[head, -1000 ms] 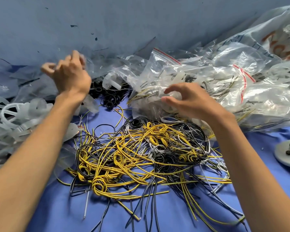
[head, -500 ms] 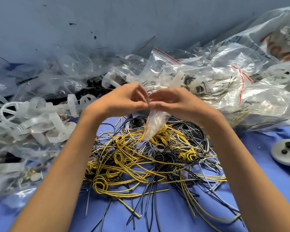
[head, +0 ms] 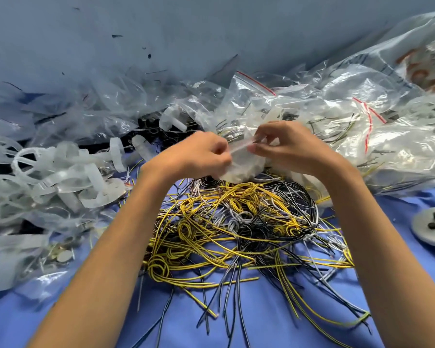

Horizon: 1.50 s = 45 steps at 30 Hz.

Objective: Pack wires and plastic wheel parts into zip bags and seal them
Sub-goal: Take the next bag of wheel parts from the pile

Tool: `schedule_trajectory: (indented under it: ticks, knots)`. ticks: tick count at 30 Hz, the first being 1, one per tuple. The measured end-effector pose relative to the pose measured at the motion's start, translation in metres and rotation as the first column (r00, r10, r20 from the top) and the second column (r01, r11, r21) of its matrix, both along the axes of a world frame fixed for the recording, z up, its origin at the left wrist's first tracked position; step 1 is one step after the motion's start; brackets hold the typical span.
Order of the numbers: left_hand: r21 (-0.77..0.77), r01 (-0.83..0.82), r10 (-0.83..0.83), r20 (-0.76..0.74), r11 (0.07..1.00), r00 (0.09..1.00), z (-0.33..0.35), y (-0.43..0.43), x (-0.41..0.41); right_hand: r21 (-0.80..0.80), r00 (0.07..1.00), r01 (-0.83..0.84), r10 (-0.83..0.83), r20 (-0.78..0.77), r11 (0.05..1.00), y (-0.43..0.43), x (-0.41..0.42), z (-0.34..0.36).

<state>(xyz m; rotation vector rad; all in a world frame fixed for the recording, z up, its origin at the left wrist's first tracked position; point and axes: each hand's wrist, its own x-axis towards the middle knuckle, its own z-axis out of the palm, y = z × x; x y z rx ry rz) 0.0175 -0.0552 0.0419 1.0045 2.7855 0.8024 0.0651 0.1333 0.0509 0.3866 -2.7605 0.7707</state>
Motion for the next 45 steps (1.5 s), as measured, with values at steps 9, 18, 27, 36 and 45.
schedule_trajectory:
  ticks: [9, 18, 27, 36, 45]
  knots:
    - [0.517, -0.440, 0.585, -0.153, 0.734, 0.797, 0.012, -0.037, -0.025, 0.062, 0.973, -0.032, 0.017, 0.228, 0.998, 0.014, -0.001, -0.004]
    - [0.368, -0.361, 0.296, 0.224, 0.857, 0.929, -0.009, 0.000, -0.088, 0.108, 0.942, -0.035, -0.003, 0.335, 0.994, 0.015, -0.001, -0.009]
    - [0.315, -0.584, 0.374, 0.527, 0.748, 0.763, -0.044, 0.021, -0.182, 0.058, 0.917, -0.012, -0.012, 0.399, 0.998, 0.024, -0.009, -0.023]
    - [0.406, -0.561, 0.351, 0.484, 0.721, 0.801, -0.041, 0.052, -0.215, 0.006, 0.904, 0.011, -0.013, 0.427, 1.000, 0.030, -0.011, -0.028]
    - [0.797, -0.449, 0.700, 0.046, 0.404, 0.713, 0.014, 0.024, -0.185, 0.017, 0.898, 0.018, -0.024, 0.440, 1.000, 0.029, -0.010, -0.024]
